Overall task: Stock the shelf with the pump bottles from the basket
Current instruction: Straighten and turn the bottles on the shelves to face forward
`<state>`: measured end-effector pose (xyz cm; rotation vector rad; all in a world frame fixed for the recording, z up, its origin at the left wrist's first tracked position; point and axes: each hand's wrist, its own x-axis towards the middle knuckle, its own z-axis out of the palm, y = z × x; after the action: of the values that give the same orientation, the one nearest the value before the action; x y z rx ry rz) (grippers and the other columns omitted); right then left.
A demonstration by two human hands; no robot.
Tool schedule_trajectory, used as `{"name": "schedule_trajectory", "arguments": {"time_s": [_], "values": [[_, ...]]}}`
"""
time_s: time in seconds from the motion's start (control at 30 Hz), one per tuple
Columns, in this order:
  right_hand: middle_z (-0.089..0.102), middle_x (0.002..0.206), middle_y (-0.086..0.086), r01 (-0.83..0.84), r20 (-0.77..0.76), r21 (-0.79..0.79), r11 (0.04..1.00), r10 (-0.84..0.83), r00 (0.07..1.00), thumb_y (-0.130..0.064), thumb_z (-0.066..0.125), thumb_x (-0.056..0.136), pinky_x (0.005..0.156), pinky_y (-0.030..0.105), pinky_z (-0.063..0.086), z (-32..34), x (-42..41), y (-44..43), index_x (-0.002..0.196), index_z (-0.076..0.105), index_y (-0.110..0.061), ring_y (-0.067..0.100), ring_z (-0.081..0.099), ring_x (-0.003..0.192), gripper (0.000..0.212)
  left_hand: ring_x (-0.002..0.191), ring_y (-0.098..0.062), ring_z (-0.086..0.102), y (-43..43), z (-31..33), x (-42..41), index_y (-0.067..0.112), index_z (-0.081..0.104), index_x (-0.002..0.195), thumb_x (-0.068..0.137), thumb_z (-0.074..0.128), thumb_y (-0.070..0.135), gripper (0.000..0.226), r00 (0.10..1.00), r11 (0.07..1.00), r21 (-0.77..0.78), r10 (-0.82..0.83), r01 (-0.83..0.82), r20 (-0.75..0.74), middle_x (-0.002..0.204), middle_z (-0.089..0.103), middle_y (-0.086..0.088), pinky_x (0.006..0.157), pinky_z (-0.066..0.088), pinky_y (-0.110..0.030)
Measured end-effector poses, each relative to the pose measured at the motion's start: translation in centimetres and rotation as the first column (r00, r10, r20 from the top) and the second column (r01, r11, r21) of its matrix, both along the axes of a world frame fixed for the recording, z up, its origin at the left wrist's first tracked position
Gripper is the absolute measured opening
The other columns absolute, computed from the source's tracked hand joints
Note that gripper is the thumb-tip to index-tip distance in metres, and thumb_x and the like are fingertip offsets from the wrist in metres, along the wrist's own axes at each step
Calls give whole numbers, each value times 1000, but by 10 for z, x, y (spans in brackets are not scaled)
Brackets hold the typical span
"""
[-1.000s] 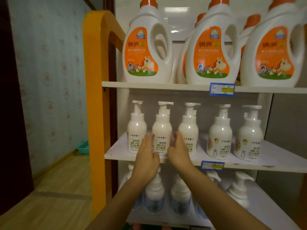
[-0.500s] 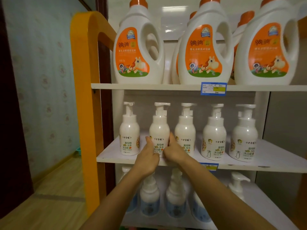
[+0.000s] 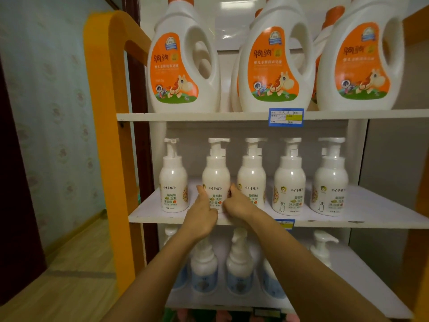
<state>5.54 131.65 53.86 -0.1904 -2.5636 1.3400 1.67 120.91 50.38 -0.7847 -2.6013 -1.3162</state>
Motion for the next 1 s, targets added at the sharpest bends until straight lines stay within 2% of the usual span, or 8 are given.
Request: {"name": "schedule_trajectory", "arguments": {"time_s": [0.1,0.17,0.23,0.33,0.43,0.53,0.77,1.0], "values": [[61,117,12,2,-47,-61,998,-5,999,-1,42,87,93,35,46,3,11,2,109,50,-7,24,57,102,24,122,-34,45,2,-3,3,12,10,140,73,39,21,74,1000,999,31,-6,6,0,143,35,-19,101,44,-49],[62,108,2,13,-164,-128,992,-34,986,-4,43,89,91,27,45,1,25,7,110,58,-7,17,57,99,25,127,-32,41,6,-6,16,10,21,137,76,44,15,66,990,990,126,83,-69,-117,142,36,-17,103,42,-48],[64,105,2,108,-306,-224,969,-175,936,-5,45,89,91,26,46,-5,41,18,106,61,-11,16,59,98,24,125,-20,41,13,-11,41,12,31,134,79,47,4,57,942,957,266,190,-114,-277,138,41,-5,106,40,-39],[59,117,9,259,-409,-278,925,-358,839,0,43,88,93,29,45,-11,56,40,113,53,-10,23,55,110,29,113,-11,45,31,-12,73,18,39,127,76,40,11,52,928,954,298,100,13,-358,127,47,2,99,39,-27],[53,116,6,236,-335,-183,954,-286,898,4,38,88,90,24,41,-10,59,53,124,43,-6,21,50,110,37,121,-13,41,55,-8,68,16,31,135,83,40,9,53,966,967,239,-28,92,-258,135,41,0,102,34,-22],[54,97,8,145,-186,-102,984,-162,969,7,45,81,73,27,42,-7,53,50,104,40,-6,22,52,92,27,120,-21,44,73,2,55,11,28,135,84,42,2,54,987,968,234,-60,95,-151,133,41,-8,103,38,-30],[55,119,17,90,-12,-79,993,-91,996,5,47,79,95,48,48,6,23,67,132,27,-15,31,55,108,60,101,-28,55,76,13,28,9,32,124,84,40,2,41,997,984,163,-70,66,23,115,53,-15,89,49,-40],[57,122,12,-13,8,-112,994,14,1000,8,42,82,85,34,49,6,32,80,135,28,-26,24,56,106,65,101,-24,57,72,14,29,15,25,132,87,39,4,49,992,987,113,-122,117,38,117,55,-11,86,50,-35]]}}
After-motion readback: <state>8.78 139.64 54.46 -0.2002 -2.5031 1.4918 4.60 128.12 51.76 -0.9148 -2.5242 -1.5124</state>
